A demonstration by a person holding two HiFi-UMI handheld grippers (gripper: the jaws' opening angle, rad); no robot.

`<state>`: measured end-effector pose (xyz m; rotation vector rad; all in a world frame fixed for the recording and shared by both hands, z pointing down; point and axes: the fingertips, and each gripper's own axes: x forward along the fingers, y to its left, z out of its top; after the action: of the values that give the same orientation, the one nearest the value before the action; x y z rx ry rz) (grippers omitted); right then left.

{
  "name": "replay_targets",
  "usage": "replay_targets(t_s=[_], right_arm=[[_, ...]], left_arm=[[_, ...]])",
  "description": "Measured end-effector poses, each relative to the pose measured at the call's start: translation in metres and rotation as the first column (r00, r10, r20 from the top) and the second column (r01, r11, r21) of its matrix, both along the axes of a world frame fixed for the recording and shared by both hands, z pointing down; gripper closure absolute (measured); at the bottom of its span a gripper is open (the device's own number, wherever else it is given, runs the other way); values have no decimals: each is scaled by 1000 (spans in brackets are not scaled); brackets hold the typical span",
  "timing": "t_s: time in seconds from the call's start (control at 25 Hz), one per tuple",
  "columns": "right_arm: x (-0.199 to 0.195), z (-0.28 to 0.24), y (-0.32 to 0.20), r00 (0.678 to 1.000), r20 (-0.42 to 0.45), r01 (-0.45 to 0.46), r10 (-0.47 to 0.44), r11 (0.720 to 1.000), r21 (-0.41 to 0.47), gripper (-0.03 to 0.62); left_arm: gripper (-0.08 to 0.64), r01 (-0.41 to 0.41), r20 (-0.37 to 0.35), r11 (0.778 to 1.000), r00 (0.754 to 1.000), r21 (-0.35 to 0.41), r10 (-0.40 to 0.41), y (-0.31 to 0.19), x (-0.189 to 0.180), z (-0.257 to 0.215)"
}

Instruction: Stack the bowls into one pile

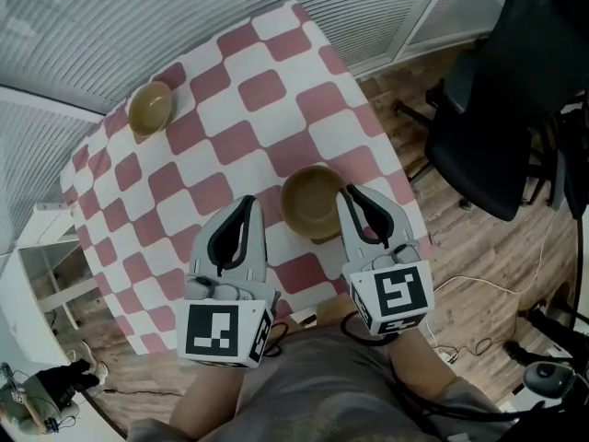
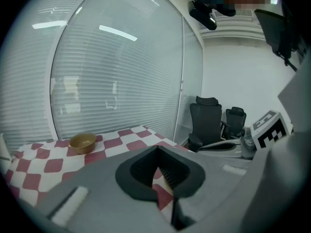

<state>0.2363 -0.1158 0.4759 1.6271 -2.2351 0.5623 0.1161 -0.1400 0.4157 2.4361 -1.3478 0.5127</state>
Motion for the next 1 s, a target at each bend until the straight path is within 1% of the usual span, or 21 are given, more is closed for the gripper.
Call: replay_targets(t_s=[0.16, 0.24, 0.28, 0.32, 0.4, 0.48, 0.56, 0.64, 0.72, 0.8, 0.88, 1.0], right_arm=[[-27, -29, -8, 998, 28, 60, -62, 997, 55, 537], [-50, -47, -14, 991, 48, 117, -122, 989, 92, 554], [-64, -56, -17, 985, 63, 154, -162, 982, 113, 565], [-79, -64, -21, 975, 79, 195, -207, 972, 133, 565], [-111, -78, -24, 951, 106, 272, -291, 948, 165, 566], [-144, -90, -18, 928, 119, 330, -354, 926, 181, 565], [-174, -99, -9, 905, 120, 382, -408, 904, 193, 565], [-199, -106, -5, 882, 109, 431, -459, 878, 209, 566], [-217, -111, -4, 864, 90, 469, -496, 856, 219, 566], [-227, -116, -5, 854, 72, 489, -515, 842, 227, 566], [-232, -121, -10, 853, 58, 493, -518, 838, 232, 566], [-237, -127, -21, 861, 42, 485, -507, 842, 235, 566]], left_arm=[[560, 51, 6, 998, 999, 34, -51, 6, -22, -20], [560, 96, 11, 993, 995, 72, -97, 8, -40, -36], [560, 130, 12, 987, 991, 99, -132, 8, -50, -45], [560, 171, 12, 977, 985, 130, -174, 8, -63, -55], [560, 255, 9, 950, 965, 180, -261, 11, -94, -73], [560, 324, 5, 923, 943, 209, -333, 19, -127, -87], [560, 379, 1, 896, 921, 232, -390, 29, -157, -95], [560, 419, -2, 873, 902, 249, -432, 36, -179, -99], [560, 441, -8, 860, 891, 255, -454, 40, -191, -102], [560, 448, -18, 854, 888, 263, -460, 41, -196, -106], [560, 442, -29, 854, 891, 274, -452, 38, -197, -110], [560, 426, -38, 860, 900, 281, -434, 31, -197, -114]])
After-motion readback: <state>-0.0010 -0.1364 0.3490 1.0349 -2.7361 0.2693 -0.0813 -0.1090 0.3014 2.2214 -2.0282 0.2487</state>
